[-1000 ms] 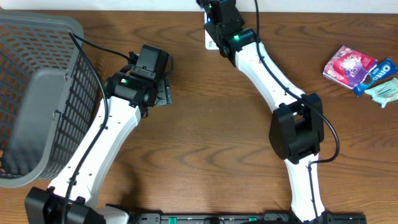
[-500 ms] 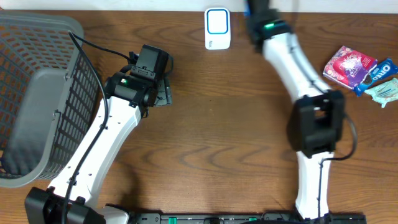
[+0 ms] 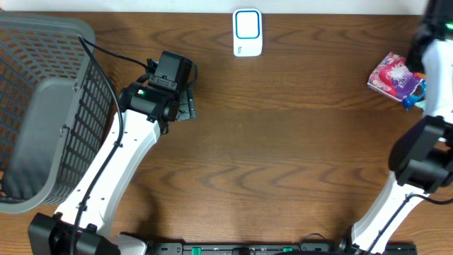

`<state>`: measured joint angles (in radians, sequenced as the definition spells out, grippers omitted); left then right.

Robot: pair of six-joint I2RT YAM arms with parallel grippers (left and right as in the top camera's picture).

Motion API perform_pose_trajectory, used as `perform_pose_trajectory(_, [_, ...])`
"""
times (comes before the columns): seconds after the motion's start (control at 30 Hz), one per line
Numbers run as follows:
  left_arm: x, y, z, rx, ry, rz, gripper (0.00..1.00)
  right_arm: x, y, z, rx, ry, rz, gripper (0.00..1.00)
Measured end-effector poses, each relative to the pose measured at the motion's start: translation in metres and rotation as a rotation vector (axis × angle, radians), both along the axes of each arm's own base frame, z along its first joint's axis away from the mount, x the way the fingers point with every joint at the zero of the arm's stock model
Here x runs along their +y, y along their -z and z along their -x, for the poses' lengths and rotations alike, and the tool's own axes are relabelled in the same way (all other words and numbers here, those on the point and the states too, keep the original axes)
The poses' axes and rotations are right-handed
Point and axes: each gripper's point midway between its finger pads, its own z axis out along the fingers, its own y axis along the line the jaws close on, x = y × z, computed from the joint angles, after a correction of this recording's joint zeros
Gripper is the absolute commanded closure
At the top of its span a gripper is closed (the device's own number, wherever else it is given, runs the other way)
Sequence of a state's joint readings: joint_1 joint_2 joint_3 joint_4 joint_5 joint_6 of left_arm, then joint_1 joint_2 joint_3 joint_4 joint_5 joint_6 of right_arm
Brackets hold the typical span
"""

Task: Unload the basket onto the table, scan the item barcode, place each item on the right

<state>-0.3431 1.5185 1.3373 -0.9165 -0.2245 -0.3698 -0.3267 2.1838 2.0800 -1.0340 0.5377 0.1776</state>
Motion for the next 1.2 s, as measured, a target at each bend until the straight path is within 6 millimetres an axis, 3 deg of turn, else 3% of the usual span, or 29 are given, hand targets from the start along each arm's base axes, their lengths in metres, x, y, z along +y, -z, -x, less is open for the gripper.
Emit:
perform_pose_trajectory(0.17, [0.0,0.0,0.0,0.0,0.0,0.0,0.14,-0.034,0.007,0.021,-0.048,0.108,-0.077,0.73])
perform_pose_trajectory(0.23, [0.0,0.0,0.0,0.0,0.0,0.0,0.14,-0.041,0.011,0.026,-0.058,0.132,-0.097,0.53])
perform_pose_trajectory(0.3, [0.0,0.0,0.0,0.0,0.0,0.0,0.14,-0.042,0.015,0.029,-0.059,0.144,-0.114,0.26])
perform_pose_trajectory(0.37, [0.0,0.0,0.0,0.0,0.0,0.0,0.14,-0.039,0.019,0.028,-0.068,0.144,-0.137,0.16])
perform_pose_trajectory(0.4, [0.0,0.0,0.0,0.0,0.0,0.0,0.14,-0.037,0.02,0.027,-0.071,0.139,-0.148,0.01])
perform_pose_trajectory(0.6, [0.0,0.0,0.0,0.0,0.0,0.0,0.14,-0.016,0.027,0.022,-0.091,0.098,-0.272,0.01])
perform_pose_trajectory(0.7, [0.0,0.0,0.0,0.0,-0.001,0.0,0.14,-0.003,0.019,0.026,-0.104,0.087,-0.333,0.01])
perform_pose_trajectory(0.83, [0.0,0.0,0.0,0.0,0.0,0.0,0.14,0.026,-0.026,0.042,-0.175,0.061,-0.424,0.01])
perform_pose_trajectory(0.93, [0.0,0.0,0.0,0.0,0.0,0.0,0.14,0.05,-0.073,0.066,-0.233,0.033,-0.464,0.01])
perform_pose_trajectory(1.03, [0.0,0.0,0.0,0.0,0.0,0.0,0.14,0.07,-0.107,0.094,-0.264,0.02,-0.484,0.01])
perform_pose_trajectory(1.2, [0.0,0.0,0.0,0.0,0.0,0.0,0.14,0.106,-0.135,0.125,-0.273,-0.028,-0.513,0.01])
